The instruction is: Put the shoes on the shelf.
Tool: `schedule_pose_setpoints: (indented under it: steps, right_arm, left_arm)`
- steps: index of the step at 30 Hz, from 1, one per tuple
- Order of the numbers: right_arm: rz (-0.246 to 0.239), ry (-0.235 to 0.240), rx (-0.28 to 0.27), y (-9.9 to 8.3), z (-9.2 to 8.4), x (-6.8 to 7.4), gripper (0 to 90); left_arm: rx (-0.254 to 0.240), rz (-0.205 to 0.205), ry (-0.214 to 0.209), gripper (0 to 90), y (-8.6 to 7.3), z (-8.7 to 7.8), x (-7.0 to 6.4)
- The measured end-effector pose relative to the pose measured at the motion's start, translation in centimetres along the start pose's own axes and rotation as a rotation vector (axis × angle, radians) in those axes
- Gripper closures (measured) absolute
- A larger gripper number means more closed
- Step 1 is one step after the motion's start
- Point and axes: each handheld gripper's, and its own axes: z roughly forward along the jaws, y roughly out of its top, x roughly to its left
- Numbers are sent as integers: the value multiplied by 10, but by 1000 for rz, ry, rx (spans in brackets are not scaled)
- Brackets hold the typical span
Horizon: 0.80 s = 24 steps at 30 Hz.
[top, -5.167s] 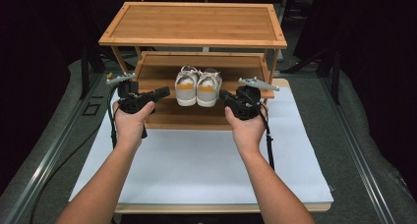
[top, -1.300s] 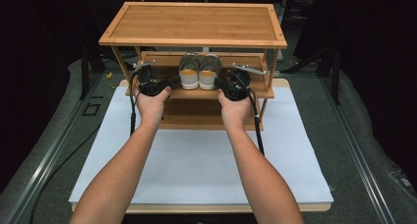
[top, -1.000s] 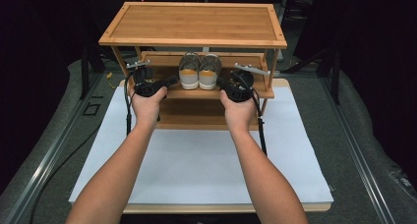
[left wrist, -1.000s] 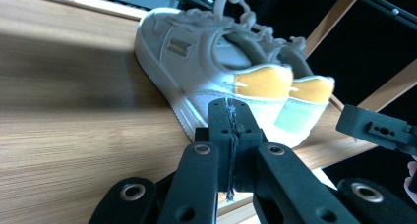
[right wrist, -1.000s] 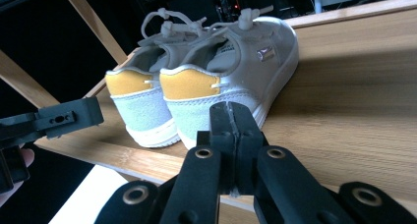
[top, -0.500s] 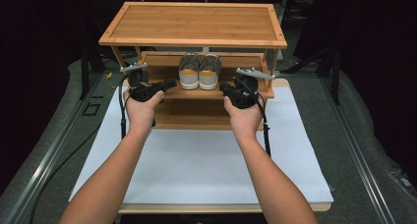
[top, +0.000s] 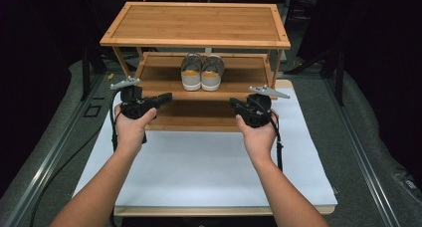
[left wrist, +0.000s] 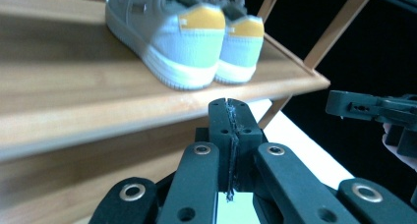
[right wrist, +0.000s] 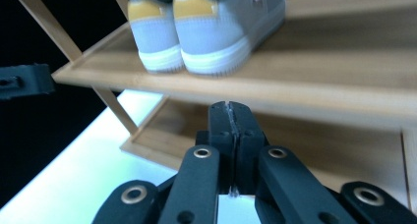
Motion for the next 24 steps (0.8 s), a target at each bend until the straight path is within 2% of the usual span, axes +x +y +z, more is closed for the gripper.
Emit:
schedule_pose_setpoints:
  steps: [2, 5, 7, 8, 9, 11, 13, 14, 15, 16, 17, 18, 19, 20, 21, 23, 24]
  right_arm:
    - [4, 2, -11, -8, -3, -2, 890]
    - [10, 12, 7, -21, -5, -5, 893]
    - [8, 18, 35, -29, -6, -6, 900]
    - [8, 19, 21, -34, -8, -6, 900]
    - [3, 17, 34, -39, -10, -6, 900]
    - [-10, 19, 20, -50, -15, -7, 900]
    - [-7, 25, 29, -53, -16, -7, 900]
    - [-17, 19, 37, -64, -18, -8, 900]
    - [-28, 9, 39, -70, -19, -8, 900]
    - [-28, 9, 39, -70, -19, -8, 900]
    - [-32, 12, 46, -80, -20, -9, 900]
    - [-23, 20, 44, -84, -21, -10, 900]
    - [-7, 35, 41, -90, -21, -12, 900]
    - [10, 43, 49, -97, -22, -14, 900]
    - [10, 43, 49, -97, -22, -14, 900]
    - [27, 40, 56, -113, -23, -19, 900]
    - [36, 39, 59, -121, -23, -21, 900]
  left_arm:
    - [2, -4, 0, 897, -7, -3, 1]
    - [-3, -16, -6, 896, -17, -6, 2]
    - [10, -4, -3, 896, -24, -9, 2]
    - [15, 7, 1, 897, -27, -11, 3]
    - [15, 7, 1, 896, -27, -11, 3]
    - [23, 9, 7, 897, -38, -18, 7]
    - [24, 7, 5, 897, -42, -20, 8]
    - [39, 11, -2, 897, -54, -24, 10]
    - [39, 11, -2, 896, -54, -24, 10]
    - [49, 8, -12, 896, -60, -25, 11]
    - [57, 14, -13, 883, -71, -27, 13]
    - [56, 16, -7, 880, -78, -28, 15]
    - [56, 16, -7, 881, -78, -28, 15]
    - [56, 7, -4, 882, -91, -32, 19]
    - [56, 7, -4, 882, -91, -32, 19]
    - [71, 1, 12, 885, -113, -35, 27]
    - [71, 1, 12, 886, -113, -35, 27]
